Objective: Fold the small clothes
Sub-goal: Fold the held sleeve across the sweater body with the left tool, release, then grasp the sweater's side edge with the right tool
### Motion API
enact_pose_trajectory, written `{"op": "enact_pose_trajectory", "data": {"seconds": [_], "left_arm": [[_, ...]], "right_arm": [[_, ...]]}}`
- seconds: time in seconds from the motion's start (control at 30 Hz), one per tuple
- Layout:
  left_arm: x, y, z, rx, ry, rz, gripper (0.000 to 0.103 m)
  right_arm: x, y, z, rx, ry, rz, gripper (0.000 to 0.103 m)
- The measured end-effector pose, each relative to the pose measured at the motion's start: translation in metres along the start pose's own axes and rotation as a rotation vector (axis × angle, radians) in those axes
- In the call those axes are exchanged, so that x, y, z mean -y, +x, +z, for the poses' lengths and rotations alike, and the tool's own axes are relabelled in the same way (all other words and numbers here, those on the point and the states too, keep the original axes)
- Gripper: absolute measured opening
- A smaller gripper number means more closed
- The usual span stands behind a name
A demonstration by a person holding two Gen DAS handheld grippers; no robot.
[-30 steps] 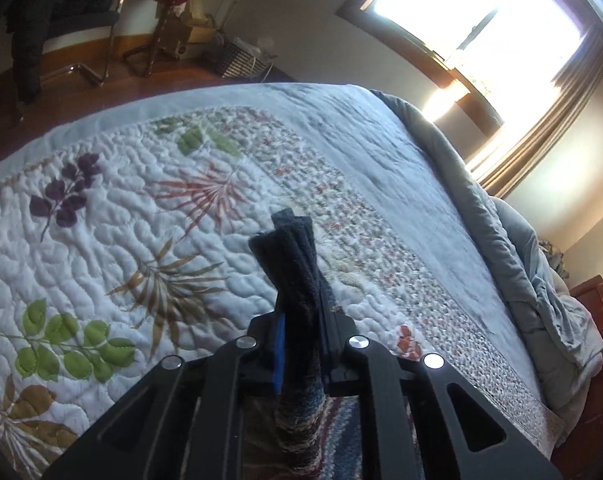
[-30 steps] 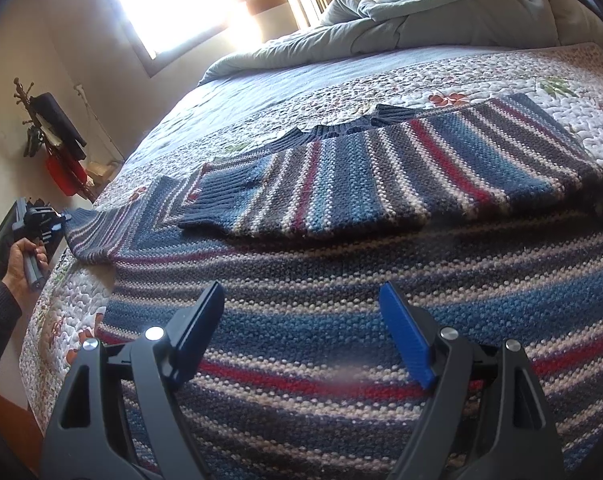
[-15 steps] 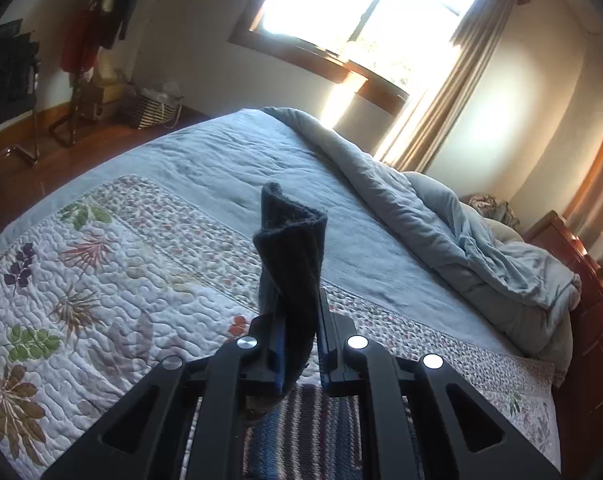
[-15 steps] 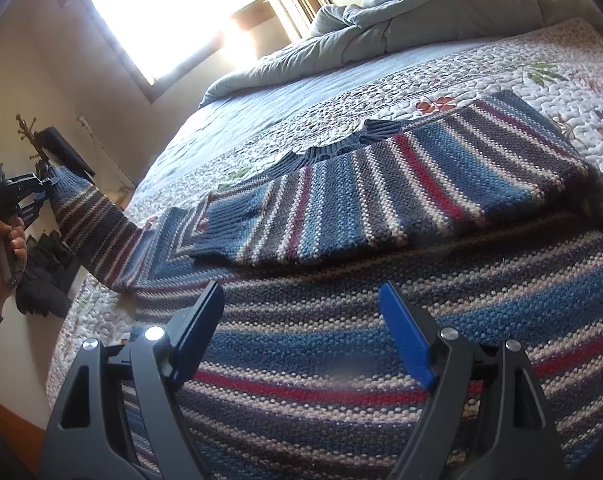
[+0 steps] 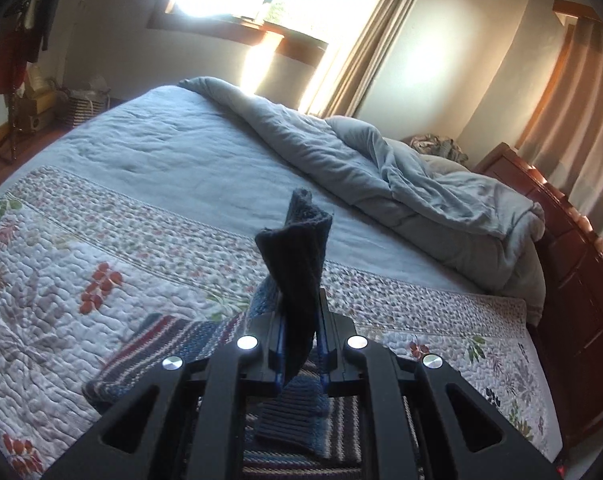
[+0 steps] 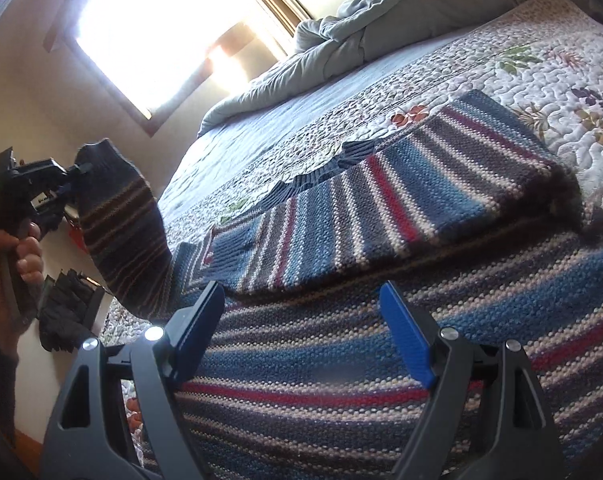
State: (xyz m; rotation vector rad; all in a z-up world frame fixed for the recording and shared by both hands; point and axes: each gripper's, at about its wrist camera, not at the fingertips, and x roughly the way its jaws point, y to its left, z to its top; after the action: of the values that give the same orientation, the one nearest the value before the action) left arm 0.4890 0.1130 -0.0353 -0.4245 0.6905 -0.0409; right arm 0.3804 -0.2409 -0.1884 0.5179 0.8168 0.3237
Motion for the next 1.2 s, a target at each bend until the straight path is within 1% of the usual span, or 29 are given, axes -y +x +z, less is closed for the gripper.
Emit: {"op": "enact_pose_trajectory", "data": {"seconds": [0.17,0.3,0.4,0.57,0.67,0.77,0.83,0.87,0.9,0.93,0.97,1.0,1.03,1.07,1.13,1.2], "left_arm": [[0.042,0.026,-0.031,-0.018,0.040,-0.029,0.012],[0.068,0.051,-0.067,-0.041,0.006,-0.059,0.012],[0.079,0.076,-0.100,-0.067,-0.022,-0.064,0.012],[0.085,0.114,-0.144,-0.112,-0.051,-0.039,0.012],[0.097,0.123,-0.162,-0.114,-0.029,-0.029,0.012],[0.112,0.125,-0.172,-0.106,0.009,-0.020,0.012],[0.115,0.129,-0.177,-0.114,0.010,-0.030,0.012],[0.116,0.134,-0.183,-0.138,0.017,-0.049,0.014],[0.116,0.140,-0.187,-0.175,0.021,-0.073,0.019],[0.116,0.143,-0.191,-0.202,0.023,-0.093,0.038],[0.115,0.143,-0.194,-0.222,0.026,-0.116,0.060],[0.112,0.136,-0.196,-0.212,0.028,-0.137,0.069],[0.109,0.129,-0.196,-0.197,0.031,-0.160,0.079],[0.103,0.118,-0.194,-0.185,0.031,-0.193,0.084],[0.088,0.097,-0.192,-0.183,0.018,-0.231,0.087],[0.065,0.070,-0.195,-0.175,0.001,-0.238,0.091]], "right_arm": [[0.013,-0.006,0.004,-0.005,0.044,0.009,0.080],[0.025,-0.009,0.008,-0.005,0.077,0.006,0.080],[0.035,-0.013,0.009,-0.008,0.117,0.019,0.080],[0.045,-0.019,0.010,0.005,0.138,0.009,0.080],[0.052,-0.023,0.012,0.014,0.160,0.002,0.080],[0.054,-0.024,0.012,0.022,0.167,-0.004,0.080],[0.056,-0.024,0.012,0.025,0.171,-0.009,0.080],[0.057,-0.023,0.012,0.023,0.175,-0.013,0.080],[0.058,-0.023,0.012,0.019,0.178,-0.014,0.080],[0.058,-0.022,0.011,0.016,0.178,-0.017,0.080],[0.058,-0.021,0.011,0.013,0.176,-0.021,0.080],[0.059,-0.020,0.010,0.010,0.175,-0.021,0.080],[0.059,-0.019,0.010,0.008,0.178,-0.017,0.080],[0.060,-0.017,0.009,0.002,0.187,-0.005,0.080],[0.062,-0.011,0.008,-0.019,0.221,0.047,0.082],[0.063,-0.003,0.007,-0.059,0.242,0.088,0.082]]}}
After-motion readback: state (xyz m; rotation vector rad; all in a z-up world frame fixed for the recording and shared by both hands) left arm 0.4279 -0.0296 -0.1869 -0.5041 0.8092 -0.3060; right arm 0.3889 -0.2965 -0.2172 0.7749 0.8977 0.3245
